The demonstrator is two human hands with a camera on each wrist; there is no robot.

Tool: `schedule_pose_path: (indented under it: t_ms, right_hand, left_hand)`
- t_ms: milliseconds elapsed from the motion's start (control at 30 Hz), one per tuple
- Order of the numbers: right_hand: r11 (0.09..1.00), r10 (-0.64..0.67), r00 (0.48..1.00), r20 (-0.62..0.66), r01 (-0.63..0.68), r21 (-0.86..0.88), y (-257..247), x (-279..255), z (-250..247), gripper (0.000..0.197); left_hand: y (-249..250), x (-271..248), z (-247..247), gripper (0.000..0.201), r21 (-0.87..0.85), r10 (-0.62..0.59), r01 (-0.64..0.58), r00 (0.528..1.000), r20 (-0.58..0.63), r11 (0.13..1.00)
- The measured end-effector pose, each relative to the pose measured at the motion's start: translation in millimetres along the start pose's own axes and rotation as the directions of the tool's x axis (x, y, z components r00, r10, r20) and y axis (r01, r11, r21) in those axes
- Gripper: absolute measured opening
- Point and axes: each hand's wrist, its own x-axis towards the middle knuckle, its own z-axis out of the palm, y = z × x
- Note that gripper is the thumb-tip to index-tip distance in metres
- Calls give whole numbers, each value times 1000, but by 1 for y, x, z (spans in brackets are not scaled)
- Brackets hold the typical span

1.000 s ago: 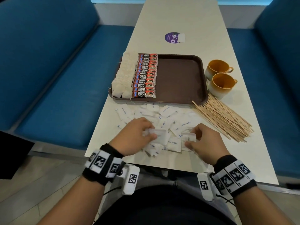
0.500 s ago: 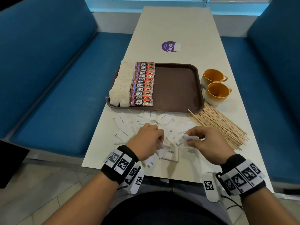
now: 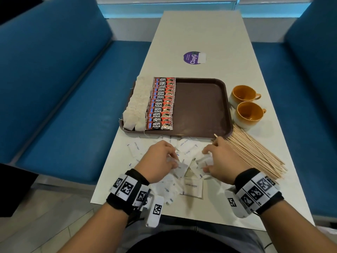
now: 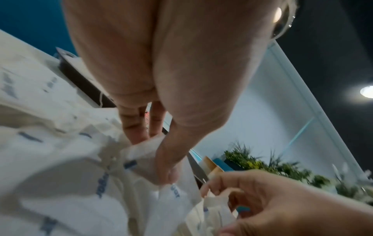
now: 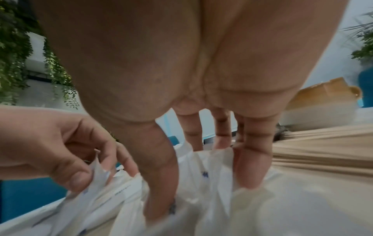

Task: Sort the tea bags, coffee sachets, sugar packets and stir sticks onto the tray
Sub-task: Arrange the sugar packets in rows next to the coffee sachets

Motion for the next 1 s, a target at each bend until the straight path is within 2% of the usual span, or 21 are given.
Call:
schedule_pose_path:
  t_ms: [200, 400, 467, 533, 633, 700, 767, 833, 933, 1000]
  right_hand:
    - [996, -18, 998, -63, 23, 81, 8, -8, 6, 41]
    - [953, -10, 994, -106, 42, 301, 17, -21, 5, 22]
    - [921, -2, 990, -138, 56, 385, 20, -26, 2, 23]
    - [896, -4, 977, -212, 98, 434, 21, -31, -3, 26]
    - [842, -23, 952, -305, 183, 508, 16, -35, -15, 28]
    - [773, -71, 951, -302, 244, 586, 7, -37, -24, 28]
    - [694, -156, 949, -275, 303, 653, -9, -38, -29, 30]
    - [626, -213, 946, -244, 324, 709, -25, -33, -26, 32]
    - [575, -173, 956, -235, 292, 764, -39, -20, -13, 30]
    - [550, -112, 965, -239, 260, 793, -43, -14, -6, 30]
  left_hand:
    - [15, 6, 26, 14, 297, 137, -136, 990, 16, 945]
    - [15, 8, 22, 11, 277, 154, -154, 988, 22, 948]
    - [14, 4, 16, 5, 160, 175, -174, 985, 5, 972]
    - [12, -1, 7, 3, 16, 191, -190, 979, -70, 982]
    - [7, -5, -3, 16, -219, 160, -216, 955, -248, 951]
    - [4, -6, -4, 28, -404, 81, -193, 957, -278, 894]
    - [3, -8, -3, 37, -526, 13, -154, 965, -262, 836]
    - [3, -9, 0, 35, -654, -70, -72, 979, -189, 753]
    - [5, -12, 5, 27, -800, -139, 56, 990, -34, 597]
    - [7, -16, 5, 31, -881, -141, 90, 990, 26, 465]
